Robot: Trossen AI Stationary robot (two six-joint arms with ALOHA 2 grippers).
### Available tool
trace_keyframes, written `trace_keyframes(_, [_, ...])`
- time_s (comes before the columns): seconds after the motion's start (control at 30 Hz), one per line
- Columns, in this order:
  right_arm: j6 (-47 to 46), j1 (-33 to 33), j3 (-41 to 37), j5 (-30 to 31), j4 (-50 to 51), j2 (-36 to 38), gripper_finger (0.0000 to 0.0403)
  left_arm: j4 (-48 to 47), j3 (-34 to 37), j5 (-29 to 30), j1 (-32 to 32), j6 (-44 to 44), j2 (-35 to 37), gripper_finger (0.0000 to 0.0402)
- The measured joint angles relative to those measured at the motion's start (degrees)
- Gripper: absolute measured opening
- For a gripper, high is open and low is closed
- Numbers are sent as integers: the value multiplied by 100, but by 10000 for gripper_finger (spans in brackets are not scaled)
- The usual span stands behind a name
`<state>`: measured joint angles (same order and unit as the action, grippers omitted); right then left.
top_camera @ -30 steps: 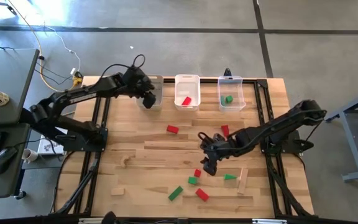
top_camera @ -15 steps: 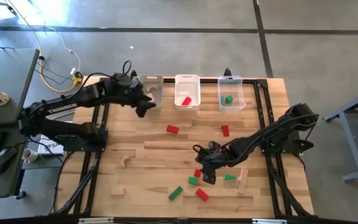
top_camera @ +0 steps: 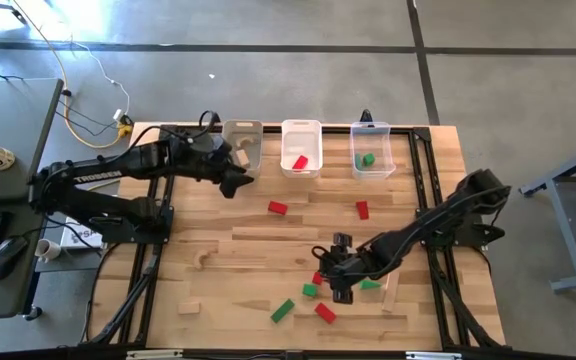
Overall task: Sort & place blocks by color
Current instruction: Put the red block into the white bin
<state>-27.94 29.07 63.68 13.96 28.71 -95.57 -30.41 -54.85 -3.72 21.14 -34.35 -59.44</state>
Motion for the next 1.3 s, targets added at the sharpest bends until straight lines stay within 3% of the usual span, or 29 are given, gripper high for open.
trace_keyframes(0.9, [100,-69,0,-60,-754,-1151,226,-542,0,607,-627,-103,0,225])
trace_keyframes(1.3, [98,-265,0,-210,-759,-1163,119,-639,0,609,-627,100,0,225])
